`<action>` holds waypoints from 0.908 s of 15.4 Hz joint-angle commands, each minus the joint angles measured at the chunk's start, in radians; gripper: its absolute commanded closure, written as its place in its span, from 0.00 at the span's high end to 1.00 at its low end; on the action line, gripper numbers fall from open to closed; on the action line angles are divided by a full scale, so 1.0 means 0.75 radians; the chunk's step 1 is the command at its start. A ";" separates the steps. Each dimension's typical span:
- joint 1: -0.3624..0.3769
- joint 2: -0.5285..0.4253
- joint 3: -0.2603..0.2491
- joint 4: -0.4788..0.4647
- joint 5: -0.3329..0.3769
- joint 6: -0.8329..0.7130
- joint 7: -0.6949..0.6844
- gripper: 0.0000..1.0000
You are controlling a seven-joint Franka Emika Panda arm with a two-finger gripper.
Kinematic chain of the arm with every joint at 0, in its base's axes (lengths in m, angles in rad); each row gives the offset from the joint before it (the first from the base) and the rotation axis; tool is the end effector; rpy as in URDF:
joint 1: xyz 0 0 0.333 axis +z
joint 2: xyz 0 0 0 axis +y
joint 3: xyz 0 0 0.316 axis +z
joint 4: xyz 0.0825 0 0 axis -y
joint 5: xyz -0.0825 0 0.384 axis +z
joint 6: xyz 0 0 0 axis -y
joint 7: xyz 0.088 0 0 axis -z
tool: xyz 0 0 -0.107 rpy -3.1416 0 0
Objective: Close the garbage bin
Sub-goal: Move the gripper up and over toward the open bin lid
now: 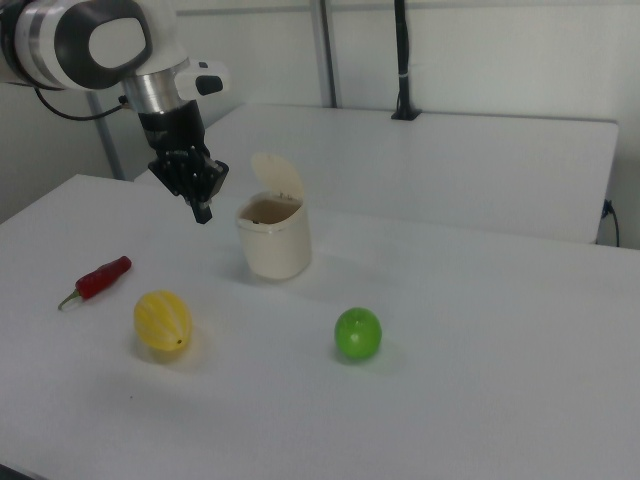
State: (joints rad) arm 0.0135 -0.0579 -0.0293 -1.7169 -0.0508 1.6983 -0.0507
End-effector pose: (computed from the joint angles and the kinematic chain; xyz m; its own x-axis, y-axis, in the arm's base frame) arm 0.5459 -0.0139 0.5982 0.9985 0.0413 0.0366 0.0394 -0.9979 0.0508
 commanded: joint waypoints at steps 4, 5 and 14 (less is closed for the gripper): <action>0.007 0.040 0.002 0.055 -0.016 -0.023 -0.027 0.00; 0.009 0.073 0.002 0.084 -0.014 -0.019 -0.027 0.00; 0.019 0.349 0.015 0.338 0.008 0.422 -0.002 0.00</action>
State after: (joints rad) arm 0.0193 0.1491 -0.0178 -1.5071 -0.0496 1.8852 -0.0530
